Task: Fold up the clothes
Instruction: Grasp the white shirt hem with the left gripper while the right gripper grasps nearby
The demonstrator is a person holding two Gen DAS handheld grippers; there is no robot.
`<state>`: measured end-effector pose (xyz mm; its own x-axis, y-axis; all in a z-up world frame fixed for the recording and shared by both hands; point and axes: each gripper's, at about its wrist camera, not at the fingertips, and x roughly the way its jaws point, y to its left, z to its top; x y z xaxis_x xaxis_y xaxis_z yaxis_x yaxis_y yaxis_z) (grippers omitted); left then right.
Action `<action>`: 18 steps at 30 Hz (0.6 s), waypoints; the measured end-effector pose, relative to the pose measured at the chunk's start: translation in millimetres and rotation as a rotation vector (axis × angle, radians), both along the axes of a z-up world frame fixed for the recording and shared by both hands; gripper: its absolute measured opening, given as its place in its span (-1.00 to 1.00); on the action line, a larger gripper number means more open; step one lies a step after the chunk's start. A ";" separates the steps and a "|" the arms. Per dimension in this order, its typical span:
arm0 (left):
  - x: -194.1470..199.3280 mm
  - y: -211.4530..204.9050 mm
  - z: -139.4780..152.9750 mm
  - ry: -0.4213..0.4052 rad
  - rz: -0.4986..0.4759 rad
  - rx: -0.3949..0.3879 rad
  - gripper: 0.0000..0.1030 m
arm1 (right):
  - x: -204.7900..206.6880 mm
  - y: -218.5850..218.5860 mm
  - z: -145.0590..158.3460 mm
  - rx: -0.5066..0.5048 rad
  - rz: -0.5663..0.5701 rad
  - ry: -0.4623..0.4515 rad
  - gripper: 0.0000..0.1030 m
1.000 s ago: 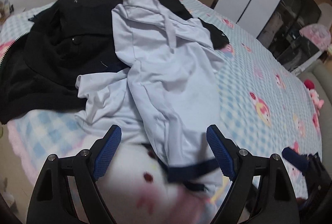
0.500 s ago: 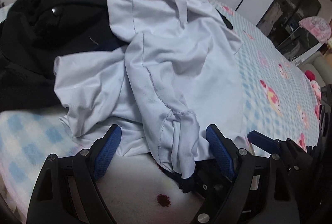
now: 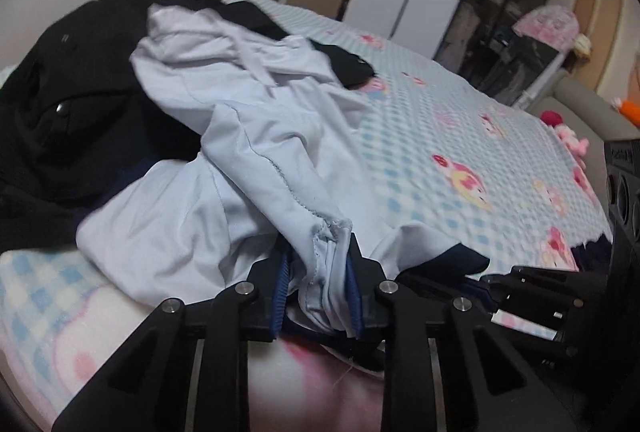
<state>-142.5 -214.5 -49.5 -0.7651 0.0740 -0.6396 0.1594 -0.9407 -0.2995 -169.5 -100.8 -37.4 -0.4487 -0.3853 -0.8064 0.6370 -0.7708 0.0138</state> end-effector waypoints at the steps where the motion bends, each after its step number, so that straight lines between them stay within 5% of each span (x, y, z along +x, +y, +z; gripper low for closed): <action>1: 4.3 7.4 3.4 0.008 -0.023 -0.007 -0.54 | 5.9 7.8 3.0 0.001 -0.012 0.011 -0.88; 7: 7.6 78.2 21.6 0.029 -0.226 0.004 -0.72 | 31.2 70.4 19.1 0.016 -0.102 0.050 -0.91; 9: 12.8 102.8 26.5 0.030 -0.320 0.043 -0.98 | 36.9 99.0 22.3 0.012 -0.148 0.042 -0.92; 13: 22.1 151.8 33.0 0.023 -0.424 0.027 -0.99 | 53.5 157.6 30.9 0.006 -0.239 0.040 -0.93; 18: 28.3 157.5 16.4 -0.066 -0.359 0.000 -0.93 | 55.3 199.6 26.0 -0.061 -0.298 -0.064 -0.92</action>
